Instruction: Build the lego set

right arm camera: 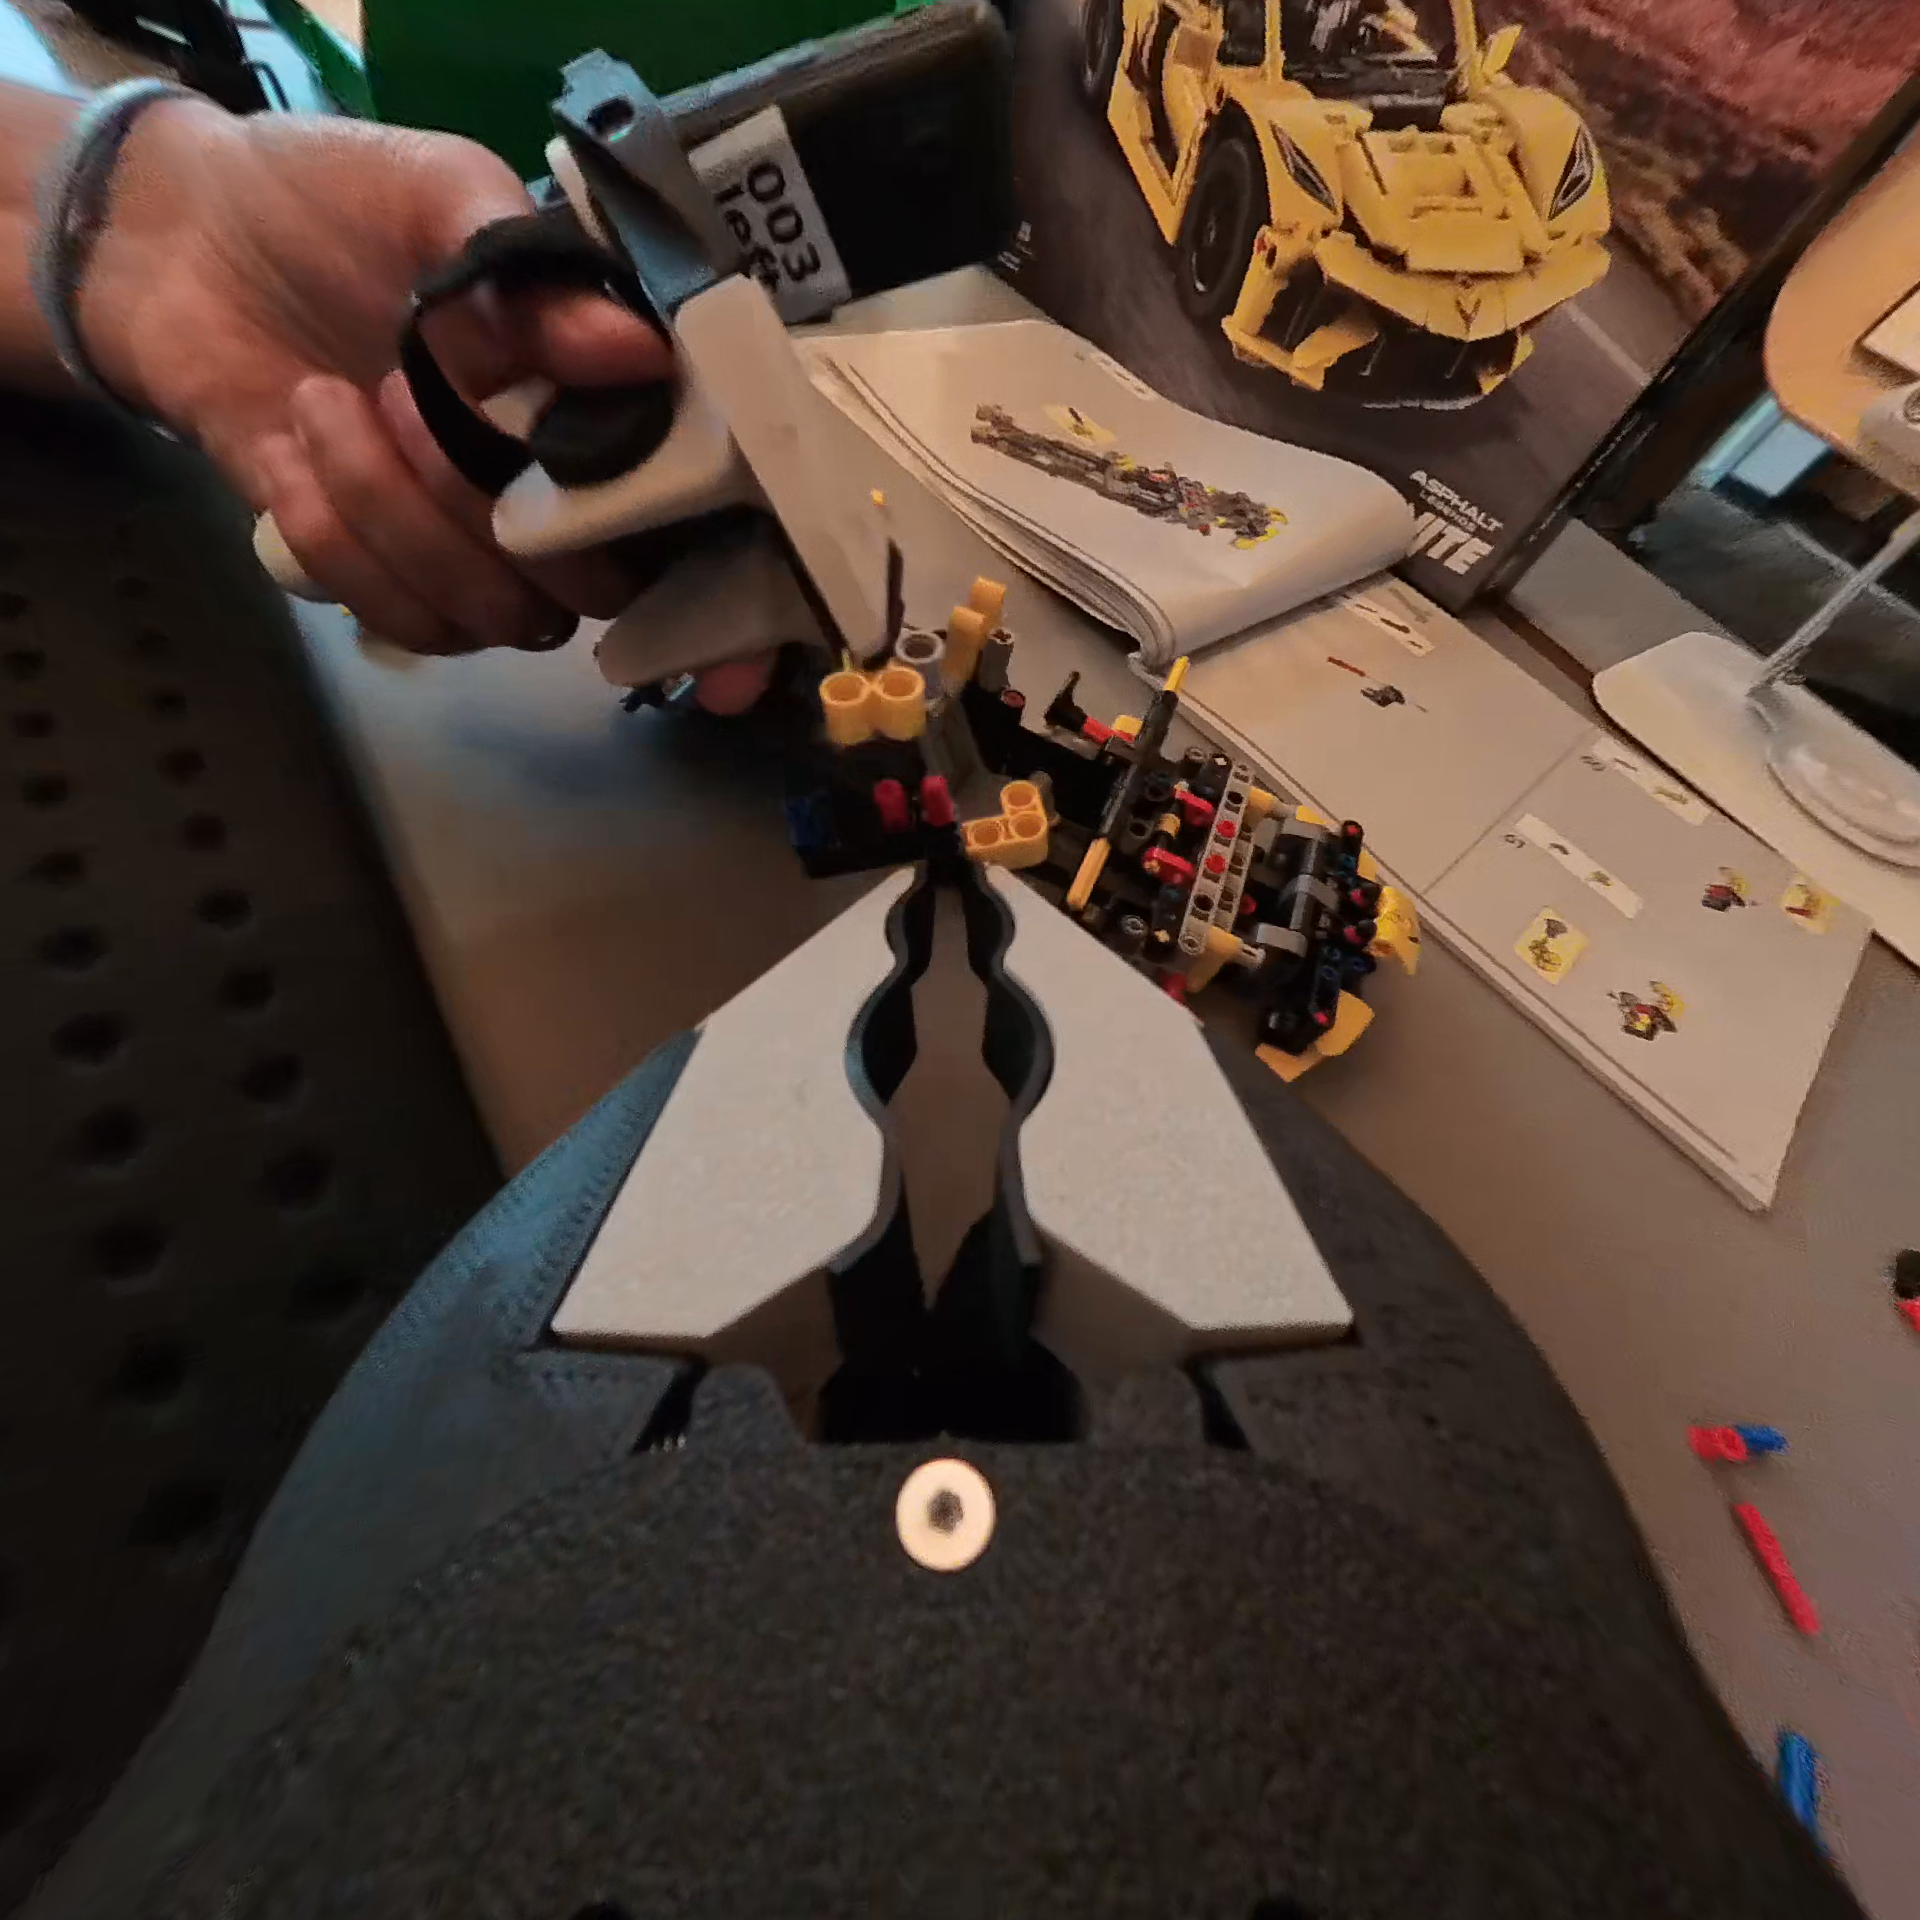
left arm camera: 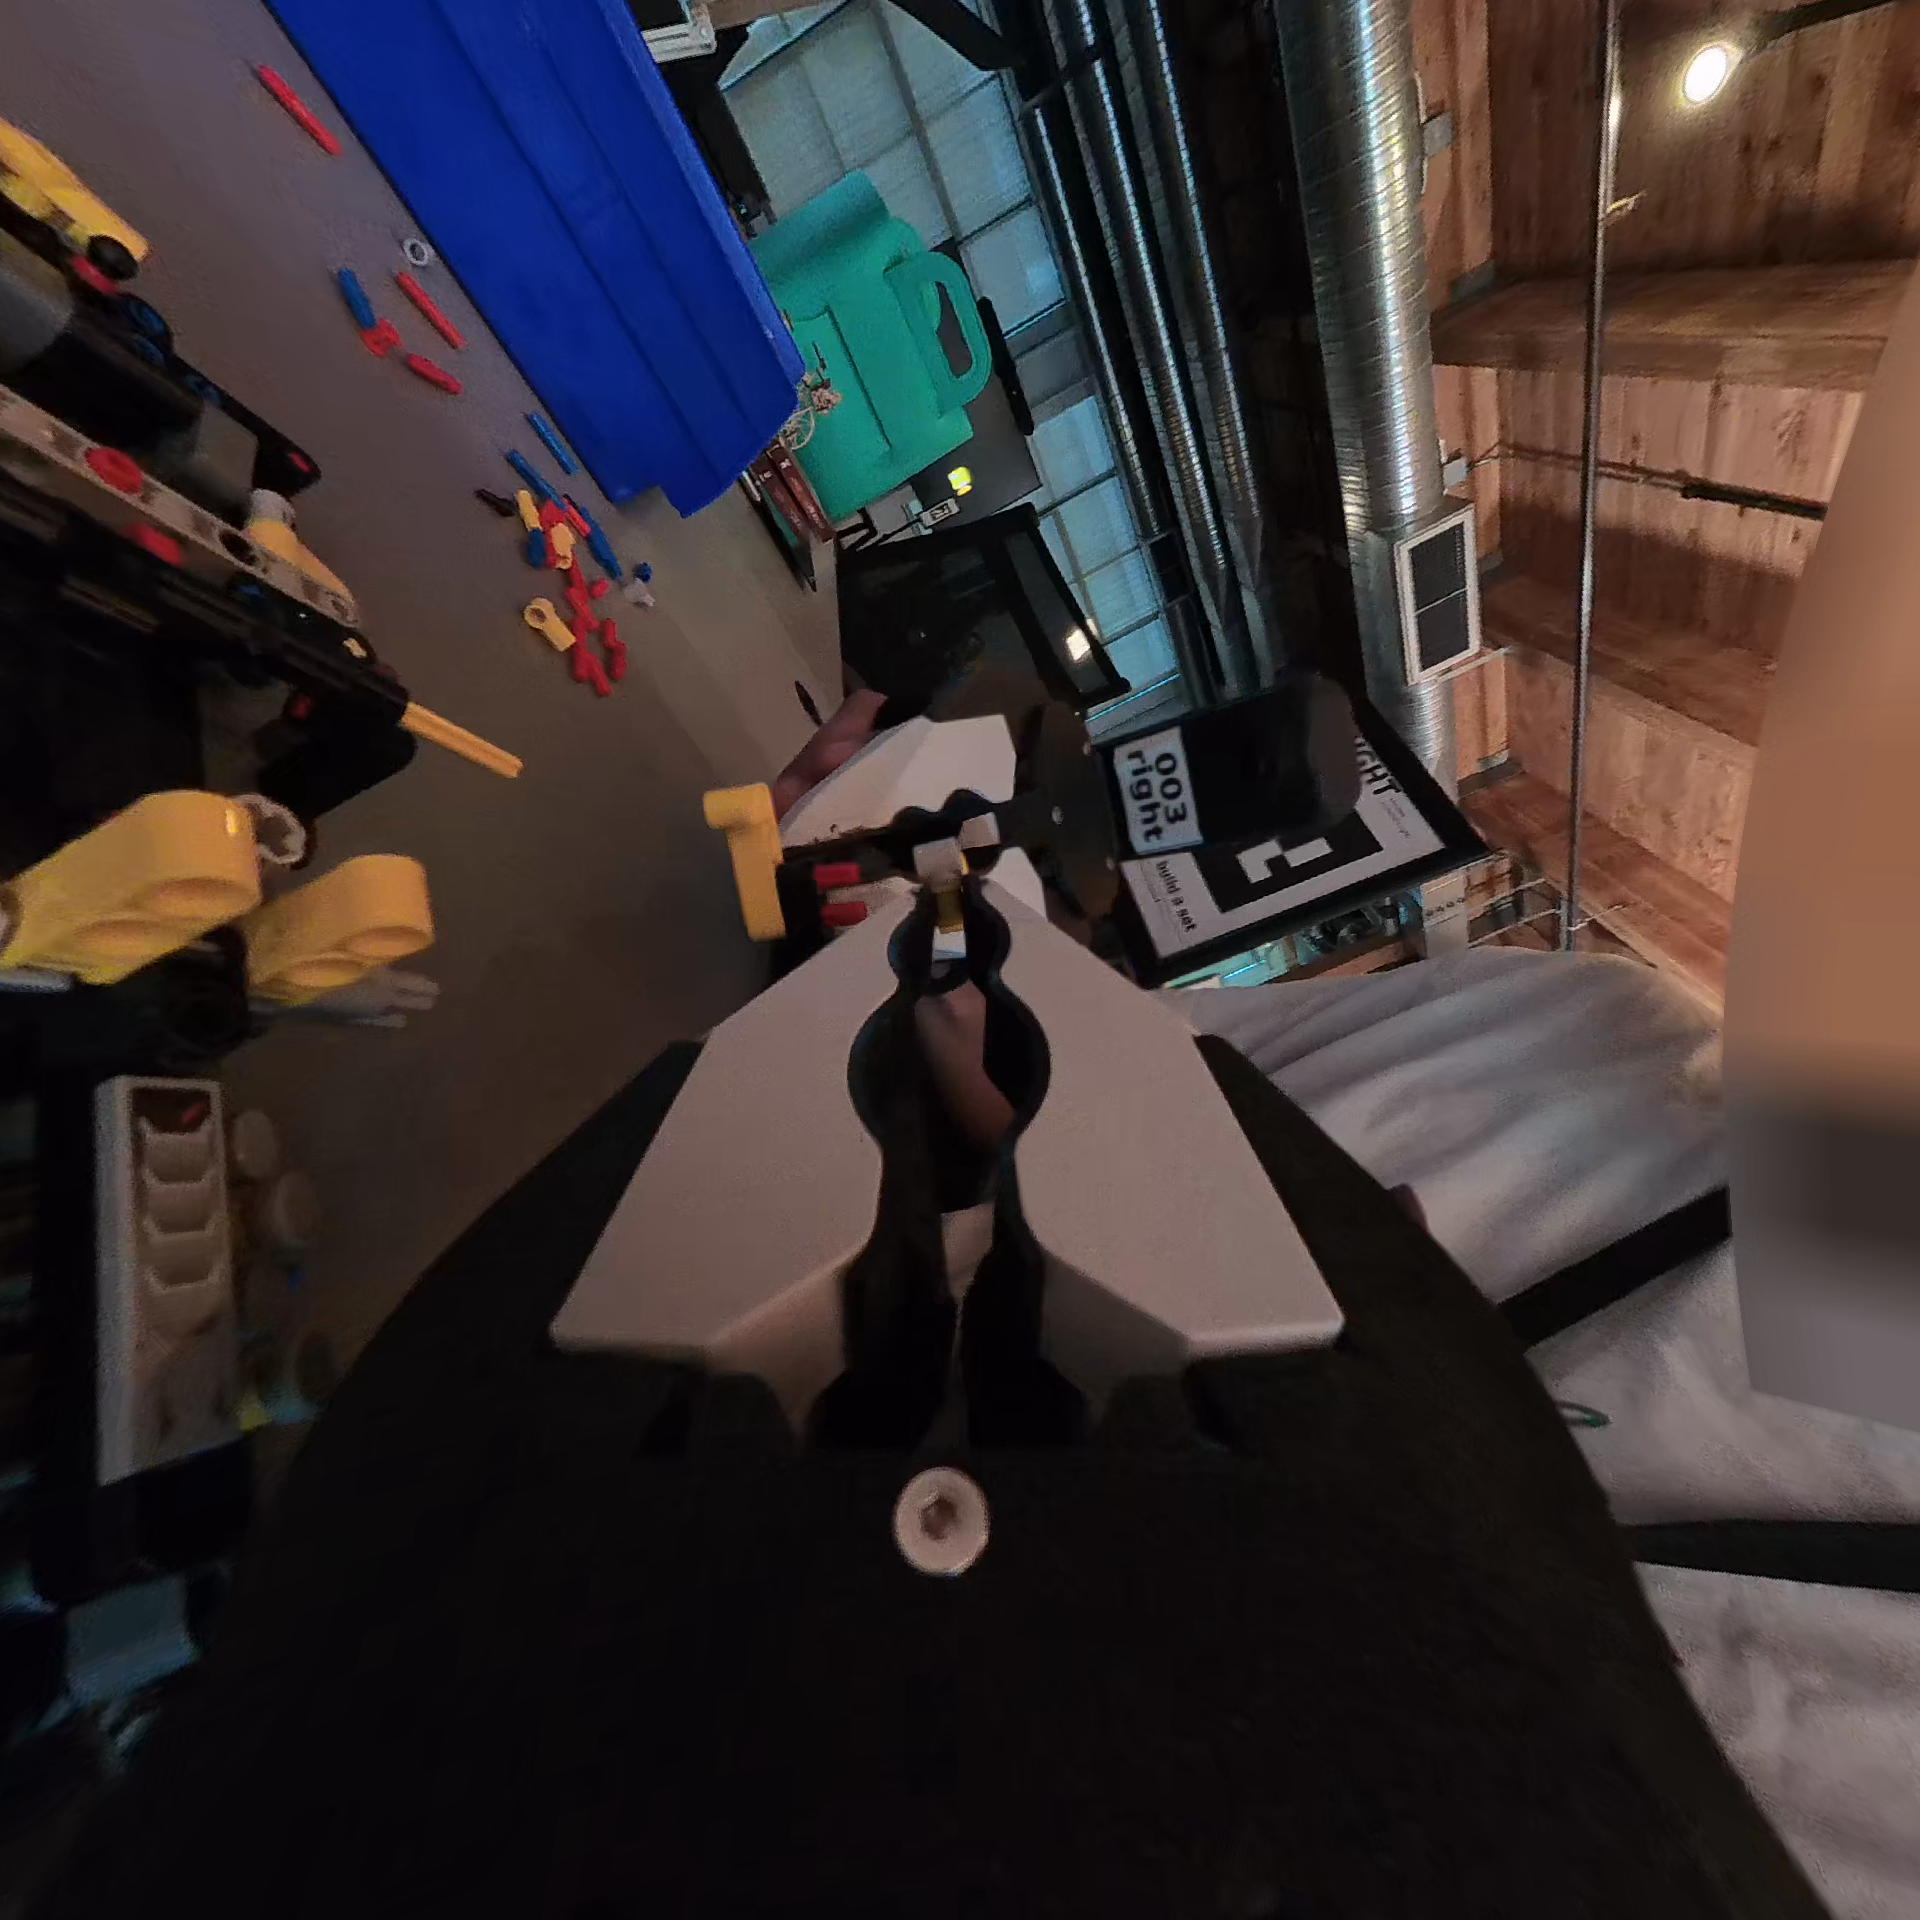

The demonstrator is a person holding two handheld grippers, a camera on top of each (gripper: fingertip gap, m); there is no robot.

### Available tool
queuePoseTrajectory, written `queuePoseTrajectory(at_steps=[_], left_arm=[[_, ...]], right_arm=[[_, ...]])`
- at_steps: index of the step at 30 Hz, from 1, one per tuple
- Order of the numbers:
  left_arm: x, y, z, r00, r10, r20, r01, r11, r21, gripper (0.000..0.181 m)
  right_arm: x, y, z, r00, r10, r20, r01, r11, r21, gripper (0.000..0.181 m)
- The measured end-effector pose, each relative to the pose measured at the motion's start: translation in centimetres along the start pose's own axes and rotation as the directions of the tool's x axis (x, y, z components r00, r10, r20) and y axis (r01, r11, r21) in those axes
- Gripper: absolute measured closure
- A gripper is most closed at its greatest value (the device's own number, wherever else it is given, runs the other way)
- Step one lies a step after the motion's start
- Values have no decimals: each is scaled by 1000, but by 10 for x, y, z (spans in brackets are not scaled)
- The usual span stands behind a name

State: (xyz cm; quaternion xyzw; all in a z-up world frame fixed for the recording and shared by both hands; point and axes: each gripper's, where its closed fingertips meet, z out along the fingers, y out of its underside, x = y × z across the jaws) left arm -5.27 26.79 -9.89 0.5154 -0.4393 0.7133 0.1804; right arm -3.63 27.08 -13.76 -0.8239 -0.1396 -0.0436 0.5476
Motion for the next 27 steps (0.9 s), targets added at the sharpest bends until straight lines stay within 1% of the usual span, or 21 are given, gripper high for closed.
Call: queuePoseTrajectory(at_steps=[3,5,10,17,27], left_arm=[[-5,3,1,999,21,38,-20,1000,-19,176],[-7,4,0,999,25,48,-24,999,-31,176],[-7,1,-1,997,43,61,-42,999,-18,176],[-4,1,0,1000,-7,12,7,1000,1,176],[-6,3,1,996,65,56,-64,998,-24,176]], right_arm=[[0,-2,0,1000,-6,-10,6,1000,10,176],[2,-4,-2,1000,26,-2,-26,999,27,175],[2,-7,-4,1000,28,3,-28,999,43,175],[5,-10,-4,999,24,-24,-23,998,58,176],[3,-8,-2,1000,19,-20,-18,999,45,176]])
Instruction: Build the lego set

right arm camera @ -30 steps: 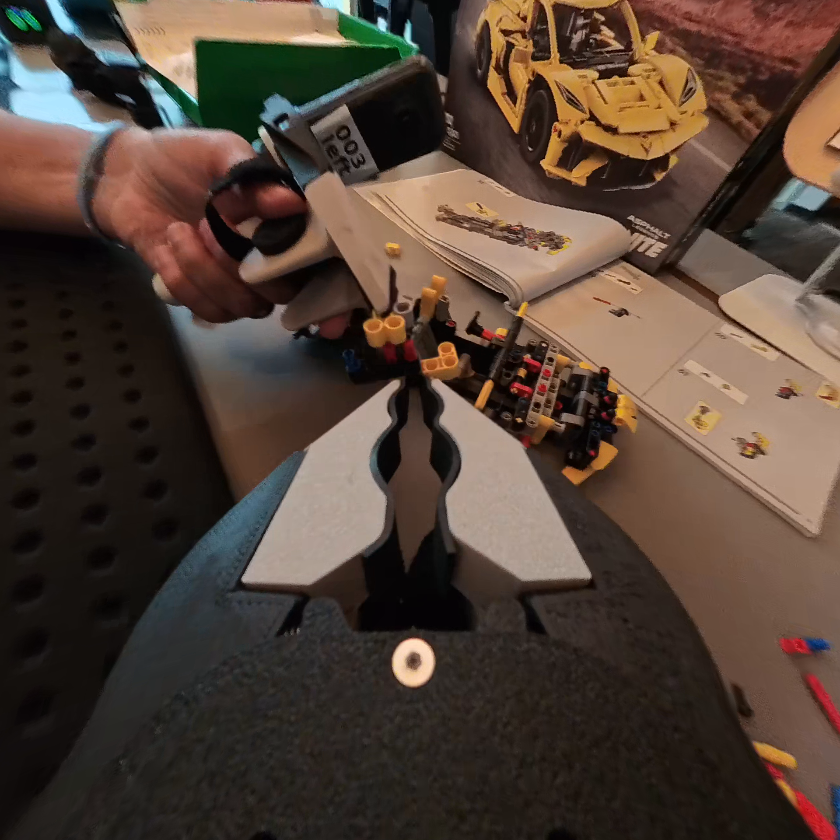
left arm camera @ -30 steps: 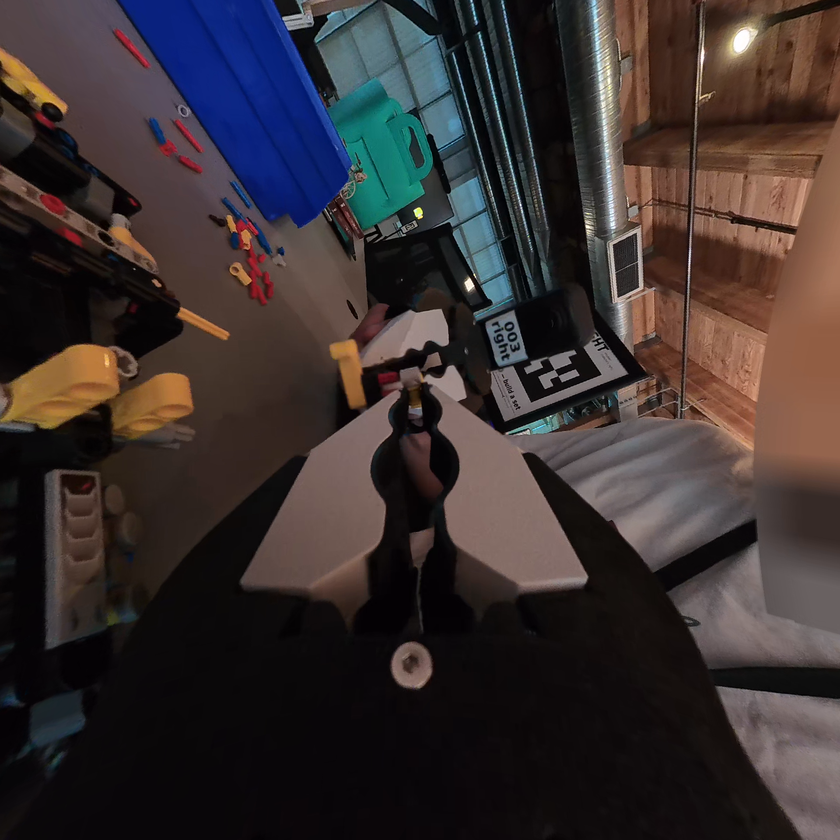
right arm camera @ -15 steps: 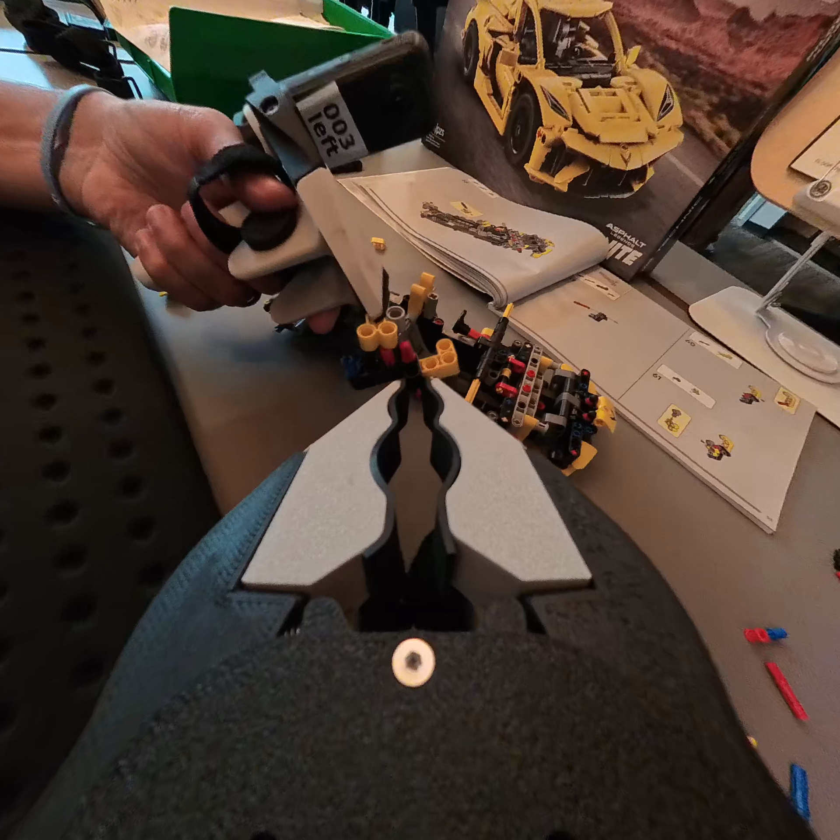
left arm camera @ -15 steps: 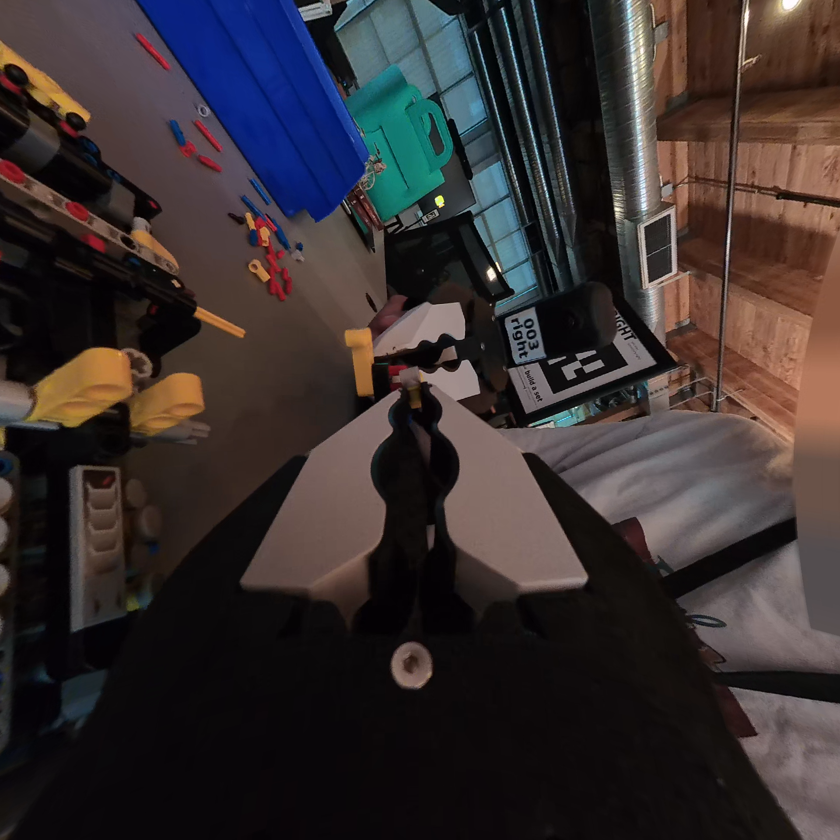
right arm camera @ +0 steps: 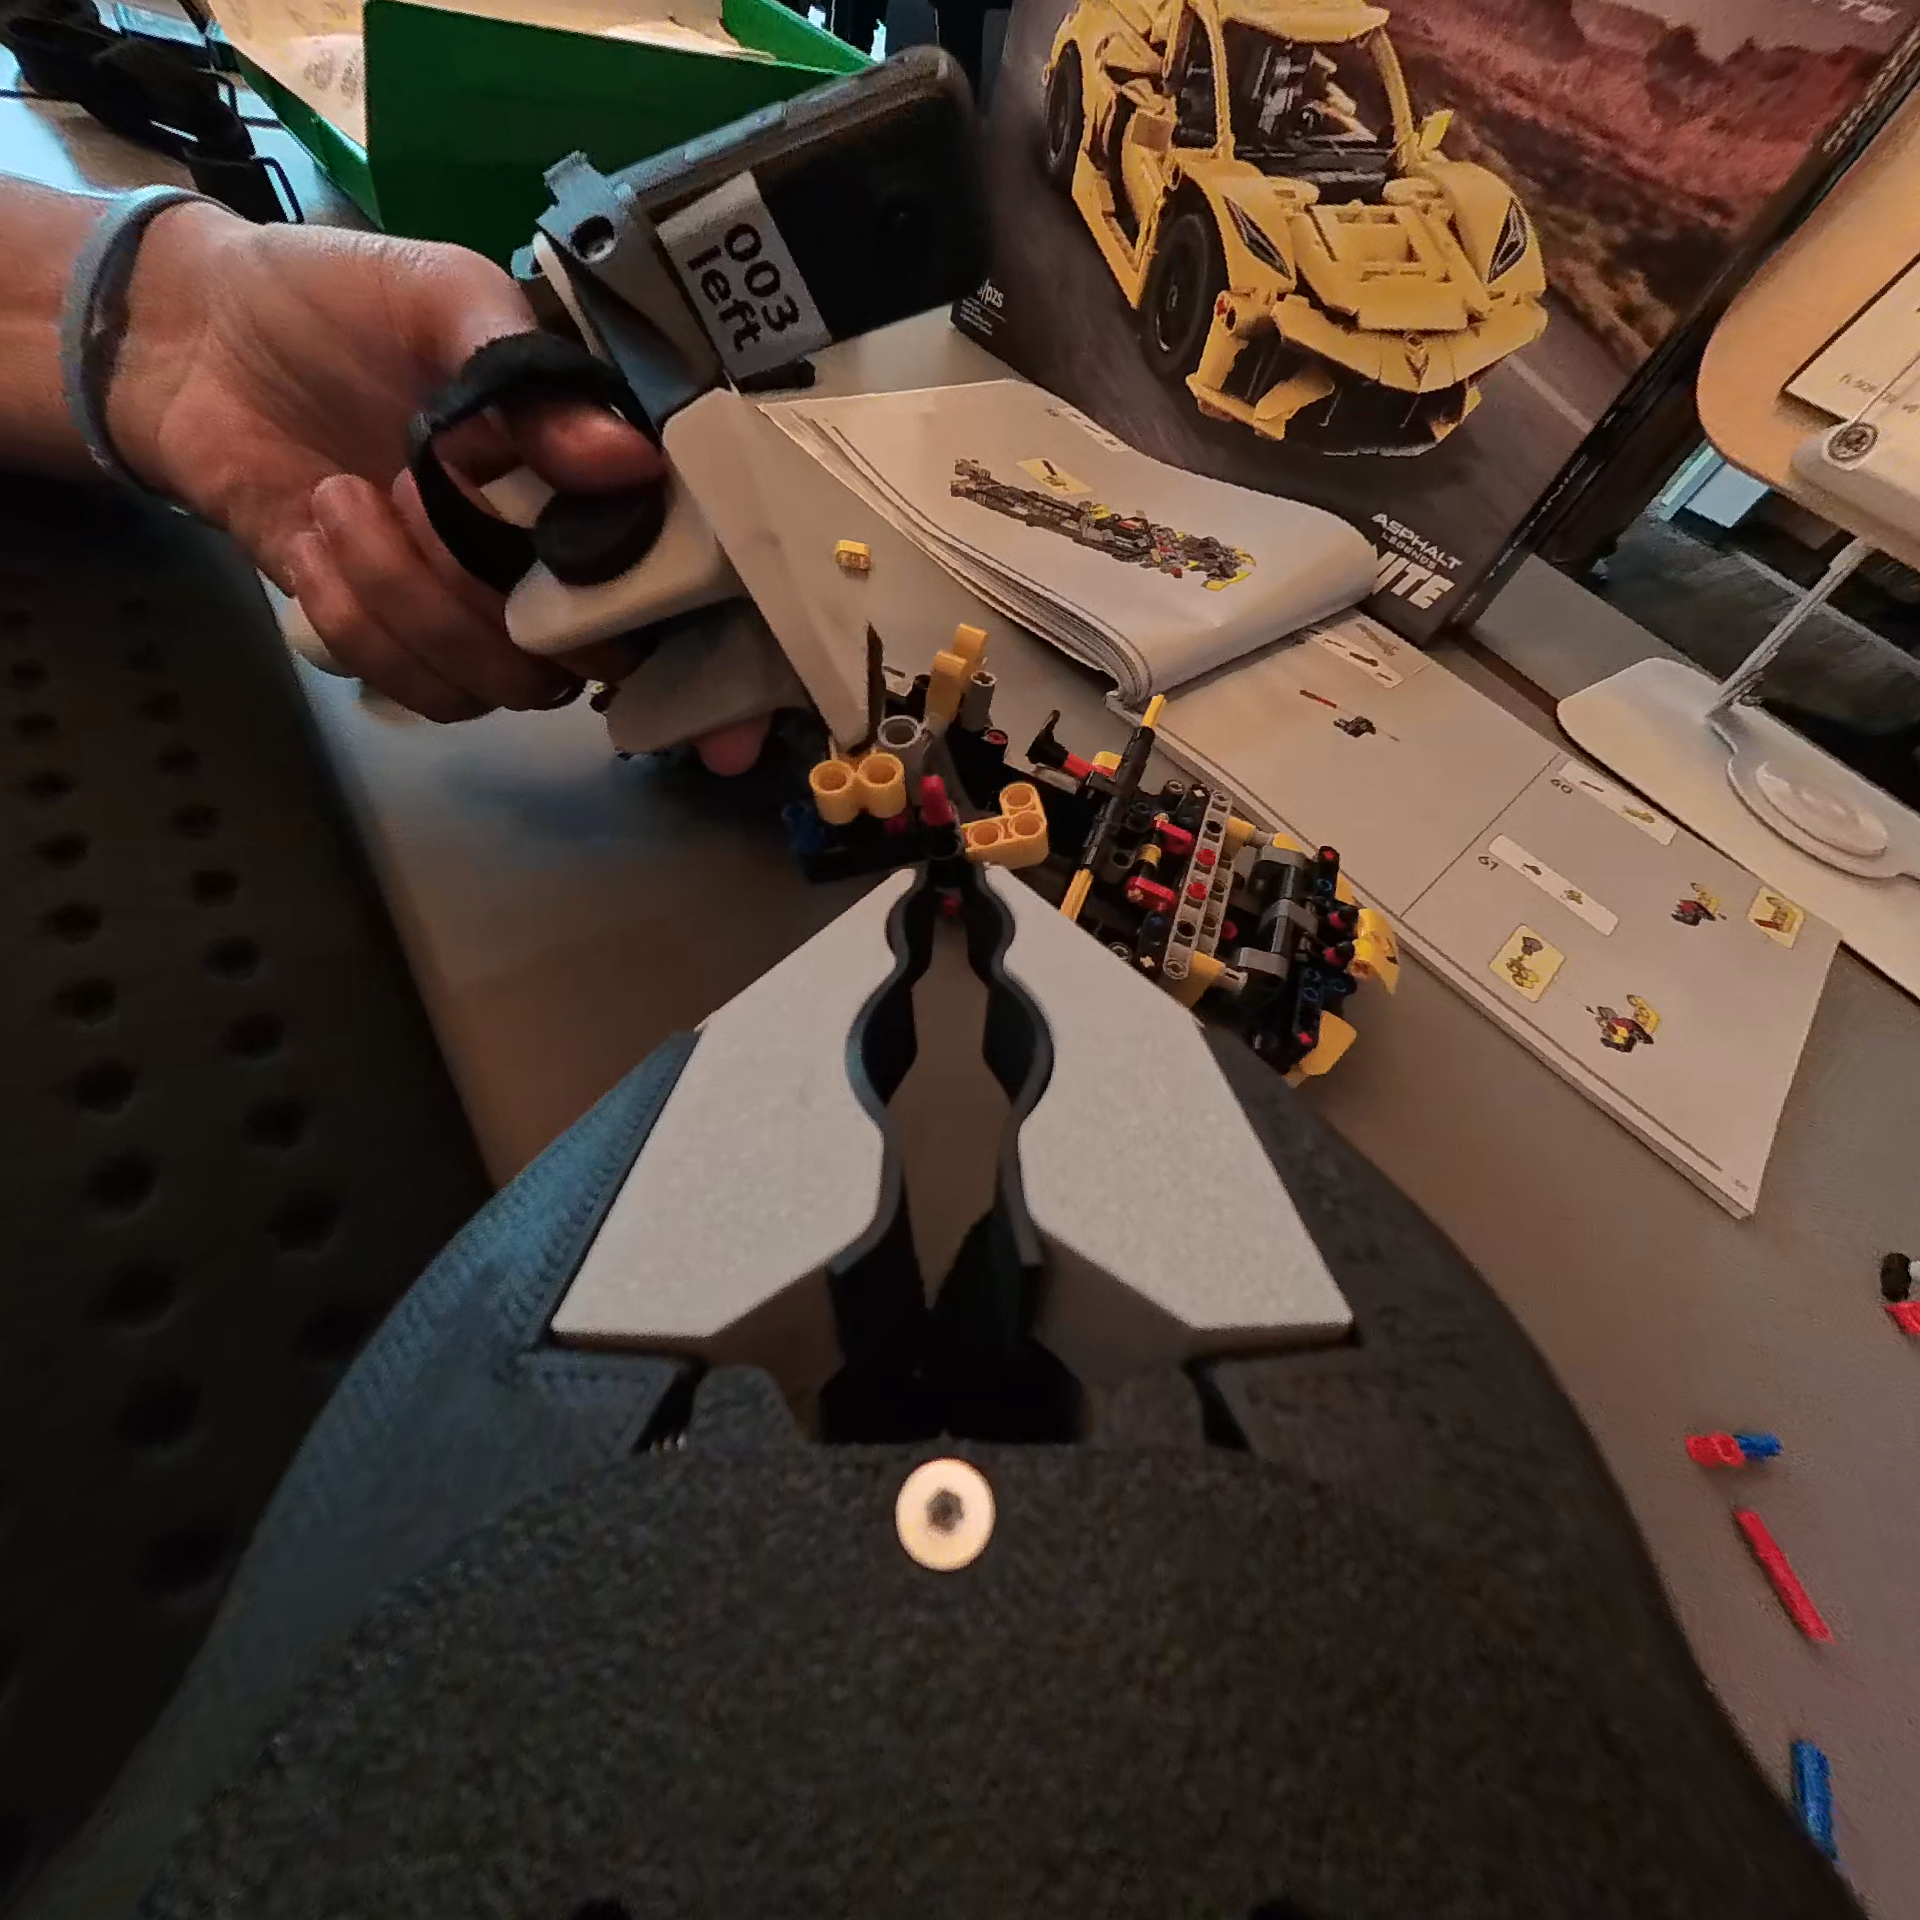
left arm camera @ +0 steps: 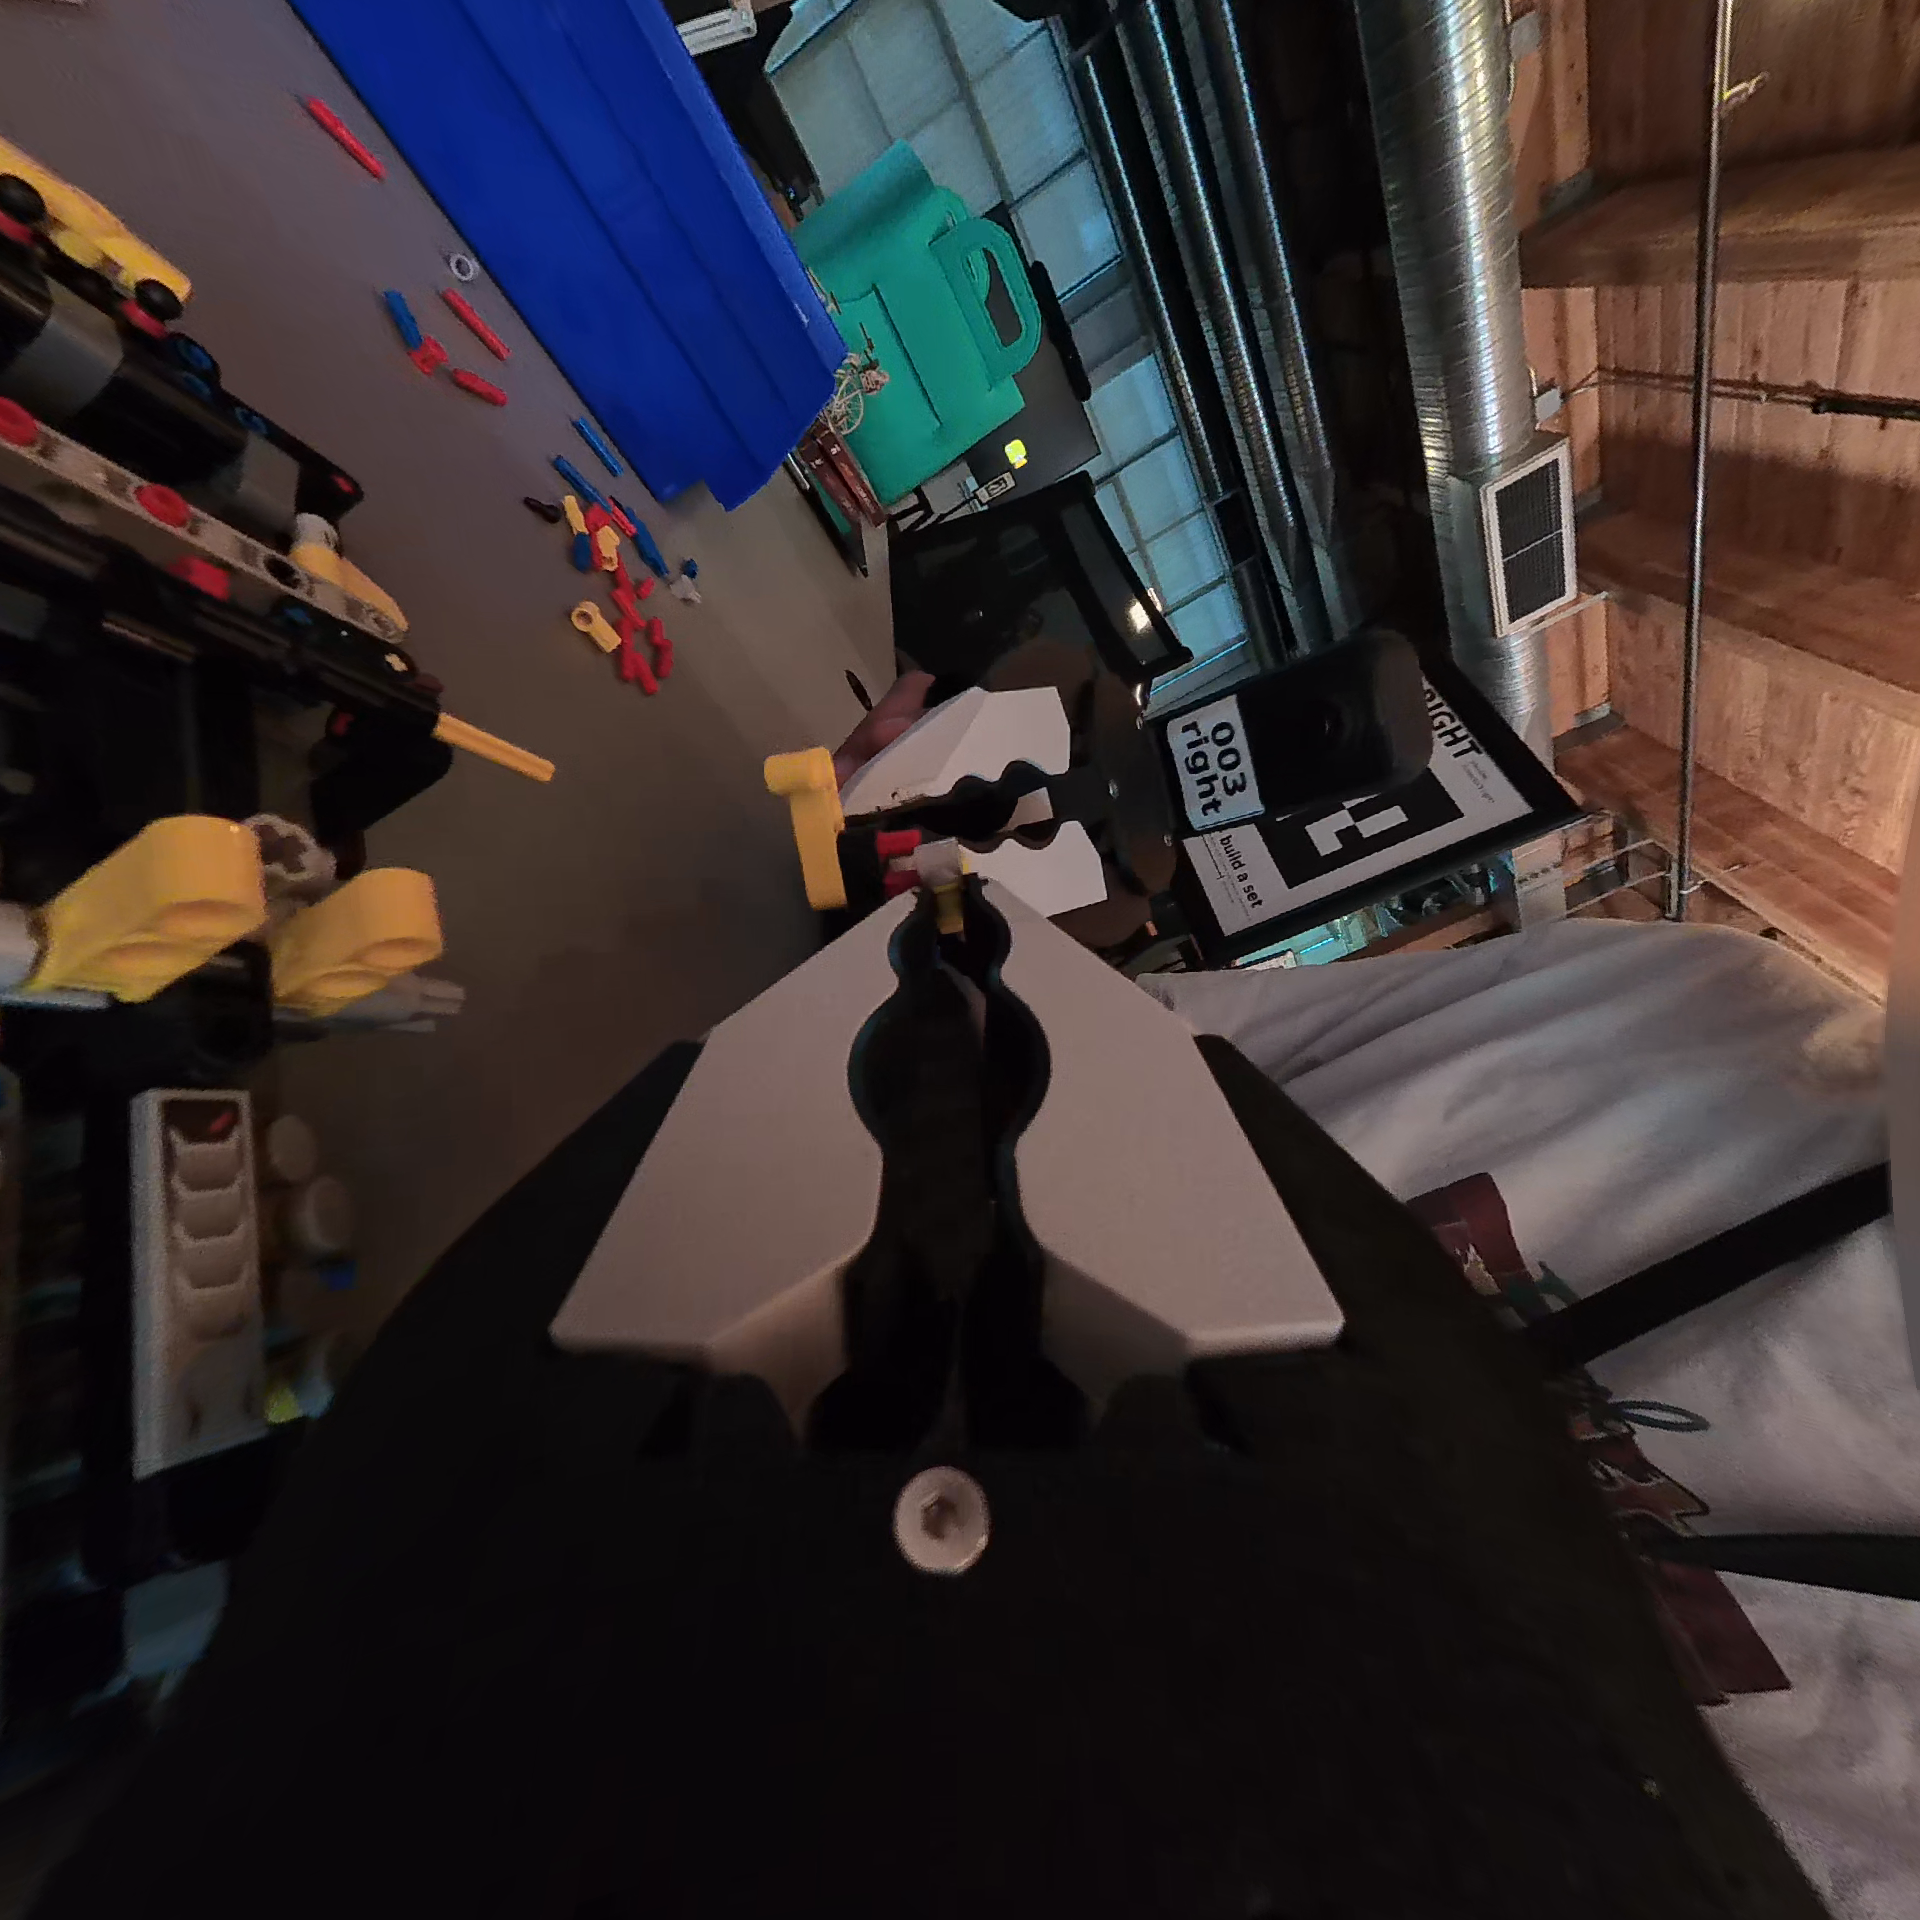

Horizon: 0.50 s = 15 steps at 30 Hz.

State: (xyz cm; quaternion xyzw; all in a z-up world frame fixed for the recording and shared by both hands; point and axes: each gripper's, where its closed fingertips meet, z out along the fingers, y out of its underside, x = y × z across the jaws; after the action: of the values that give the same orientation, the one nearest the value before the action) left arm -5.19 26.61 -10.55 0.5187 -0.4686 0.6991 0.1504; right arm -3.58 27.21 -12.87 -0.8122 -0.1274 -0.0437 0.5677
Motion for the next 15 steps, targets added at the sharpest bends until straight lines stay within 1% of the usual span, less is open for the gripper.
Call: queuePoseTrajectory(at_steps=[5,8,12,15], left_arm=[[3,-1,0,1000,-8,-17,8,1000,7,176],[7,-4,-1,999,-20,-50,21,1000,22,176],[15,-5,0,993,-40,-115,45,998,39,176],[17,-6,1,989,-57,-139,63,997,44,176]], right_arm=[[1,-4,-3,1000,24,8,-24,999,28,176],[2,-10,-6,999,50,18,-51,997,64,176],[1,-16,-9,991,115,64,-122,987,108,177],[0,-18,-11,972,201,123,-215,969,120,177]])
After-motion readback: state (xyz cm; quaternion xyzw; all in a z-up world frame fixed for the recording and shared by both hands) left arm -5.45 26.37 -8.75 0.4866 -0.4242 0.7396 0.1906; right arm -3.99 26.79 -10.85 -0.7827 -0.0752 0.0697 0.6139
